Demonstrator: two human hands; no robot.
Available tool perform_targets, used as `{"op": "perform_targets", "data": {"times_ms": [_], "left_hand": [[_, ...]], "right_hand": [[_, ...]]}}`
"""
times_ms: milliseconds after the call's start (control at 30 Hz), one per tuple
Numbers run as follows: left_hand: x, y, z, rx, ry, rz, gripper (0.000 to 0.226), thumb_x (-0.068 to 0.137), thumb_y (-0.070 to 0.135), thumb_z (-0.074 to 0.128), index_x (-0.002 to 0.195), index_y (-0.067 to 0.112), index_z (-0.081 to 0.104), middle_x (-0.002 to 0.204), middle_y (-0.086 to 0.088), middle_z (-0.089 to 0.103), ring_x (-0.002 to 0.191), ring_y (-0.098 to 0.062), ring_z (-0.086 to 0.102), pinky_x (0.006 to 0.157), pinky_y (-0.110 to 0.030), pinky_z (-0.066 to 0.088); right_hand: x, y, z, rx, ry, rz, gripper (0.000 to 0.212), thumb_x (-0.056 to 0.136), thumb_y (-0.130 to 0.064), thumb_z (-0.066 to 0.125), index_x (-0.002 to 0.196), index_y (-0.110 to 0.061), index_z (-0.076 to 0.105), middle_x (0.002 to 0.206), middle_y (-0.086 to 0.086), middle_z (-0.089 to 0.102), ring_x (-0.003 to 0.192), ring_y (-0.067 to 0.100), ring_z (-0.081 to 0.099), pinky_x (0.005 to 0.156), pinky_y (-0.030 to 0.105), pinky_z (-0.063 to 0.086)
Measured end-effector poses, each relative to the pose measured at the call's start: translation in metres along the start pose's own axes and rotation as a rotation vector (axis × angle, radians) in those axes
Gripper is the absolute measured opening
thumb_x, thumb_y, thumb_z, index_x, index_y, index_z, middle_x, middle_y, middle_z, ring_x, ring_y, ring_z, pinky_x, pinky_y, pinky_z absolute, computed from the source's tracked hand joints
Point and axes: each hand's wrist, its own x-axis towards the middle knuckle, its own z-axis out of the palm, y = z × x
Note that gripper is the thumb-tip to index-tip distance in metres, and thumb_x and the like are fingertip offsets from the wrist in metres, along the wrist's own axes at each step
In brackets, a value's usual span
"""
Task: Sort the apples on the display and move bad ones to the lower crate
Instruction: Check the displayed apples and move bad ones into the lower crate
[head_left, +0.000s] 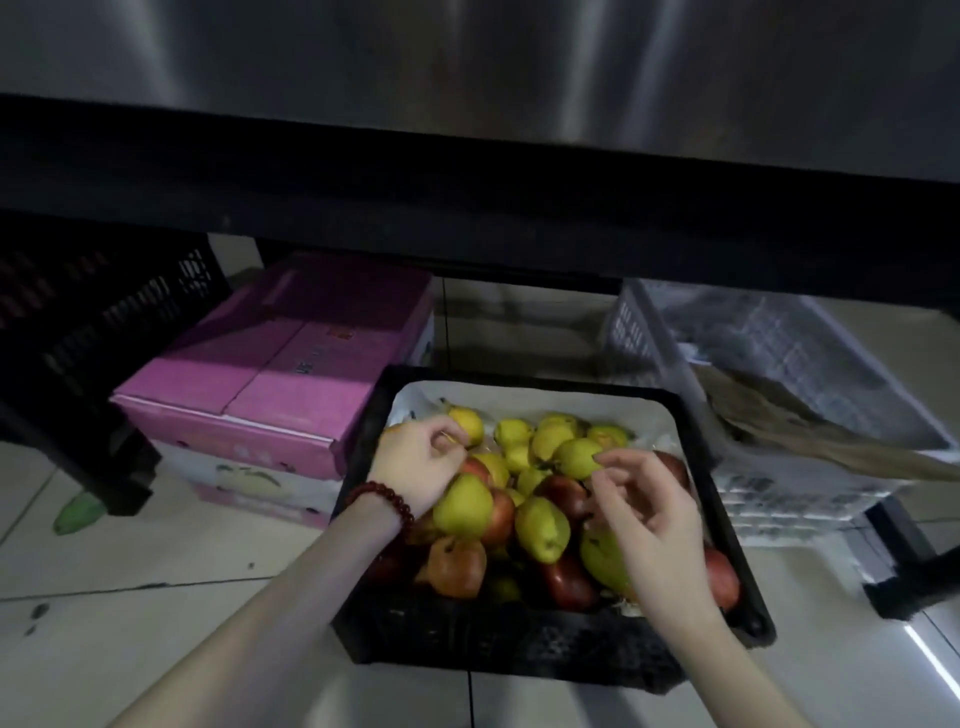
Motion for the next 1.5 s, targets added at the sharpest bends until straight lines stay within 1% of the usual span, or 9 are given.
{"op": "perform_targets", "data": {"times_ms": [100,333,500,767,900,1067,1167,1300,1500], "left_hand": [[0.053,-0.042,-0.008,0.337,0.024,0.021,0.035,0.079,0.007,0.060,0.110,0.022,0.066,0.108,-0.011,0.066,0.098,-0.030,0.063,0.085,-0.035,0.052],[0.110,-0.096,0.009,0.943,-0.494,0.043,0.071,0.085,0.019,0.059,0.147,0.027,0.026,0.148,-0.012,0.032,0.139,-0.031,0.029,0.114,-0.046,0.027],[0.112,-0.094,0.021,1.118,-0.590,0.132,0.050,0.094,0.019,0.042,0.142,0.031,0.029,0.156,-0.009,0.020,0.145,-0.026,0.016,0.117,-0.052,0.002],[0.105,-0.095,0.001,0.624,-0.137,0.024,0.072,0.075,0.022,0.074,0.138,0.018,0.039,0.132,-0.015,0.047,0.117,-0.035,0.051,0.092,-0.038,0.046],[0.103,-0.080,-0.006,0.430,-0.021,0.033,0.073,0.071,0.024,0.079,0.135,0.018,0.044,0.128,-0.017,0.052,0.115,-0.034,0.053,0.094,-0.037,0.045],[0.103,-0.069,-0.004,0.325,0.040,0.026,0.080,0.067,0.029,0.083,0.137,0.019,0.045,0.129,-0.014,0.055,0.118,-0.029,0.052,0.096,-0.032,0.043],[0.105,-0.064,-0.005,0.327,0.066,0.045,0.080,0.066,0.033,0.084,0.135,0.019,0.047,0.127,-0.013,0.057,0.118,-0.028,0.052,0.096,-0.032,0.042],[0.104,-0.058,-0.008,0.309,0.096,0.050,0.079,0.063,0.037,0.084,0.132,0.020,0.050,0.125,-0.012,0.060,0.116,-0.028,0.054,0.096,-0.037,0.047],[0.090,-0.043,-0.022,0.238,0.122,0.065,0.079,0.061,0.038,0.085,0.131,0.021,0.053,0.123,-0.010,0.062,0.113,-0.026,0.057,0.096,-0.034,0.048]], "right_hand": [[0.011,0.005,0.009,-0.019,-0.023,-0.022,0.013,0.091,-0.009,0.062,0.089,-0.022,0.064,0.078,0.012,0.060,0.065,0.022,0.059,0.060,0.040,0.050],[0.026,0.022,0.029,-0.060,-0.062,0.001,0.004,0.090,-0.015,0.064,0.090,-0.019,0.064,0.072,0.003,0.059,0.067,0.023,0.059,0.061,0.041,0.050],[0.042,0.034,0.046,-0.148,-0.090,0.000,0.010,0.089,-0.013,0.063,0.089,-0.023,0.063,0.063,-0.004,0.055,0.063,0.023,0.058,0.061,0.045,0.050],[0.105,0.075,0.095,-0.489,-0.358,0.104,0.016,0.085,-0.012,0.064,0.101,-0.014,0.060,0.074,-0.004,0.059,0.067,0.014,0.055,0.063,0.023,0.040],[0.129,0.090,0.125,-0.717,-0.577,0.252,0.023,0.079,-0.027,0.069,0.093,-0.019,0.052,0.088,0.003,0.058,0.084,0.023,0.058,0.063,0.024,0.036],[0.139,0.086,0.149,-0.866,-0.808,0.490,0.025,0.078,-0.031,0.070,0.083,-0.010,0.058,0.071,0.004,0.061,0.063,0.018,0.057,0.047,0.023,0.042],[0.140,0.089,0.158,-0.905,-0.915,0.500,0.040,0.080,-0.040,0.071,0.103,-0.008,0.066,0.091,0.009,0.067,0.078,0.022,0.062,0.067,0.027,0.051],[0.134,0.098,0.170,-1.011,-0.897,0.437,0.046,0.085,-0.038,0.062,0.121,-0.009,0.059,0.130,0.018,0.052,0.126,0.034,0.046,0.105,0.035,0.041],[0.120,0.087,0.150,-0.646,-0.607,0.404,0.062,0.056,-0.030,0.080,0.106,-0.023,0.043,0.106,0.006,0.056,0.097,0.026,0.056,0.072,0.025,0.042]]}}
